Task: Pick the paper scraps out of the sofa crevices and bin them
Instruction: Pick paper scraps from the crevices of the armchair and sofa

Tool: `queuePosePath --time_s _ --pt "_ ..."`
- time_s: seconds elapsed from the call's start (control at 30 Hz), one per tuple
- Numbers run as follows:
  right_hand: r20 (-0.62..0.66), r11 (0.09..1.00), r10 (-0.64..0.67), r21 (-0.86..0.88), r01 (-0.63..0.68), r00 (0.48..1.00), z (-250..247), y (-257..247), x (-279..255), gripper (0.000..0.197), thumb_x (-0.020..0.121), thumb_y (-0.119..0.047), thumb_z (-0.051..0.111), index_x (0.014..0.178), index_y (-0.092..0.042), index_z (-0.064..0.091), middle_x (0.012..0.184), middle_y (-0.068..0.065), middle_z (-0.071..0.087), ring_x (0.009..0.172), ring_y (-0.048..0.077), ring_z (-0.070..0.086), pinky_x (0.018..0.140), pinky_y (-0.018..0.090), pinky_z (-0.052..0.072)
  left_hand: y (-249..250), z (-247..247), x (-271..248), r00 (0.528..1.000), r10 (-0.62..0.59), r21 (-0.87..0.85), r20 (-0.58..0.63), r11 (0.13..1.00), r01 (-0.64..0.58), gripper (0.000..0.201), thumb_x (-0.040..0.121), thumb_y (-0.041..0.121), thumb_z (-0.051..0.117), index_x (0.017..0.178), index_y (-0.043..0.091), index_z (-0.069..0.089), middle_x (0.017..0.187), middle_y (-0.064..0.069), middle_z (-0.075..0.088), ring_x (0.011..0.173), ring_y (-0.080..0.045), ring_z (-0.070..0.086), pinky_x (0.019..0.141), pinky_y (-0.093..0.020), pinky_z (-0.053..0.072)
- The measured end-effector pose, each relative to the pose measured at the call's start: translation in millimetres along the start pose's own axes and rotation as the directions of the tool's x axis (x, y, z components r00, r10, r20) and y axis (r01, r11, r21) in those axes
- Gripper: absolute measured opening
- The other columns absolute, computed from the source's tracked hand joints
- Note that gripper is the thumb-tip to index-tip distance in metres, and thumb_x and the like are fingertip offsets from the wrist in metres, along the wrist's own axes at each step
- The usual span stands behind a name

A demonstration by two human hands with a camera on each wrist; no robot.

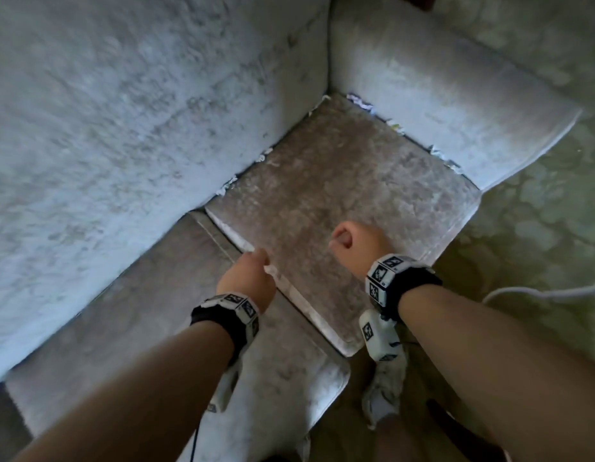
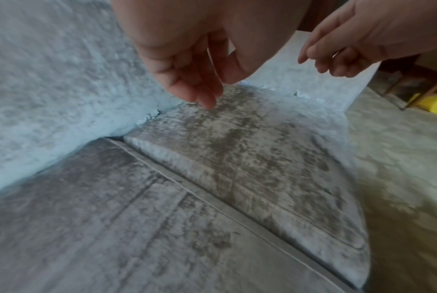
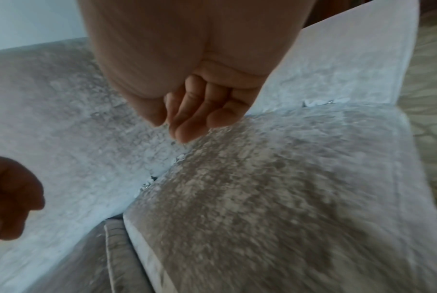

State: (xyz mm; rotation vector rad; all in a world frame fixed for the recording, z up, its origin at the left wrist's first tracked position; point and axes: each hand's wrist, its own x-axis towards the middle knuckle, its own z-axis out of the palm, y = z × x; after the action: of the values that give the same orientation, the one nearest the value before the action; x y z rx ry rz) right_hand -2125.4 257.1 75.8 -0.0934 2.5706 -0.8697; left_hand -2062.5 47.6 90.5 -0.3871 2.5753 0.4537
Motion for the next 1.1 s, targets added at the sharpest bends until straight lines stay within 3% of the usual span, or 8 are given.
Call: queuePosePath --time_s 0.13,0.2,0.37,0.5,0.67,0.8,0.9,1.1 --pt "0.061 0.997 -0.031 -0.072 0.035 0.998 3 -6 42 0.015 0.09 -0.037 0.061 0.1 -0.025 0.061 0.068 -0.015 0.053 0.062 0.006 0.053 0.058 0.021 0.04 -6 -9 27 0.992 -0.124 -0.021 -0.009 0.992 0.124 0.031 0.091 0.015 0.041 0.119 0.019 0.052 0.122 -0.009 0.056 0.103 -0.03 0.06 0.081 -0.036 0.048" --pt "0.102 0.995 -0.044 -0.079 0.053 0.994 -4 -2 64 0.017 0.09 -0.037 0.061 0.101 -0.025 0.061 0.069 -0.015 0.053 0.063 0.007 0.054 0.059 0.022 0.042 -1 -14 41 0.982 -0.188 -0.068 -0.033 0.98 0.186 0.029 0.089 0.014 0.042 0.116 0.017 0.052 0.121 -0.011 0.057 0.103 -0.032 0.06 0.078 -0.034 0.046" --pt "0.178 0.984 -0.097 -0.128 0.121 0.979 -42 17 109 0.02 0.09 -0.039 0.06 0.105 -0.027 0.061 0.082 -0.01 0.061 0.079 0.017 0.062 0.066 0.023 0.043 35 -19 71 0.941 -0.332 -0.195 -0.069 0.929 0.314 0.034 0.087 0.019 0.049 0.121 0.014 0.051 0.126 -0.013 0.053 0.108 -0.034 0.058 0.088 -0.041 0.05" --pt "0.228 0.96 -0.166 -0.185 0.21 0.959 -68 23 147 0.022 0.09 -0.042 0.058 0.107 -0.028 0.061 0.097 -0.007 0.067 0.087 0.018 0.064 0.067 0.023 0.044 65 -18 91 0.907 -0.416 -0.247 -0.064 0.887 0.389 0.034 0.089 0.027 0.051 0.119 0.011 0.048 0.123 -0.015 0.05 0.107 -0.037 0.056 0.09 -0.044 0.049" --pt "0.25 0.938 -0.203 -0.228 0.262 0.947 -72 10 187 0.023 0.088 -0.042 0.059 0.105 -0.027 0.062 0.099 -0.005 0.07 0.092 0.019 0.066 0.072 0.024 0.048 79 -20 112 0.893 -0.447 -0.256 -0.051 0.87 0.42 0.038 0.092 0.03 0.048 0.123 0.01 0.046 0.126 -0.015 0.047 0.114 -0.036 0.053 0.092 -0.044 0.046" --pt "0.301 0.913 -0.215 -0.276 0.301 0.929 -62 -6 221 0.025 0.088 -0.042 0.058 0.109 -0.027 0.06 0.094 -0.004 0.071 0.09 0.019 0.067 0.077 0.03 0.054 63 -30 135 0.855 -0.516 -0.267 -0.057 0.833 0.485 0.04 0.091 0.034 0.046 0.126 0.014 0.046 0.127 -0.016 0.047 0.115 -0.038 0.051 0.094 -0.046 0.047" --pt "0.289 0.9 -0.226 -0.302 0.313 0.93 -64 -13 248 0.029 0.089 -0.043 0.058 0.113 -0.026 0.056 0.092 -0.005 0.07 0.088 0.019 0.067 0.075 0.03 0.054 49 -42 161 0.853 -0.519 -0.254 -0.061 0.834 0.489 0.038 0.093 0.035 0.044 0.127 0.019 0.048 0.128 -0.017 0.045 0.116 -0.041 0.049 0.096 -0.046 0.045" --pt "0.278 0.904 -0.237 -0.287 0.317 0.931 -60 -15 310 0.041 0.086 -0.043 0.063 0.12 -0.023 0.052 0.111 -0.002 0.064 0.091 0.017 0.064 0.075 0.025 0.048 29 -52 214 0.739 -0.673 -0.326 -0.034 0.707 0.628 0.051 0.091 0.039 0.049 0.134 0.012 0.042 0.13 -0.022 0.042 0.118 -0.043 0.047 0.095 -0.048 0.043"
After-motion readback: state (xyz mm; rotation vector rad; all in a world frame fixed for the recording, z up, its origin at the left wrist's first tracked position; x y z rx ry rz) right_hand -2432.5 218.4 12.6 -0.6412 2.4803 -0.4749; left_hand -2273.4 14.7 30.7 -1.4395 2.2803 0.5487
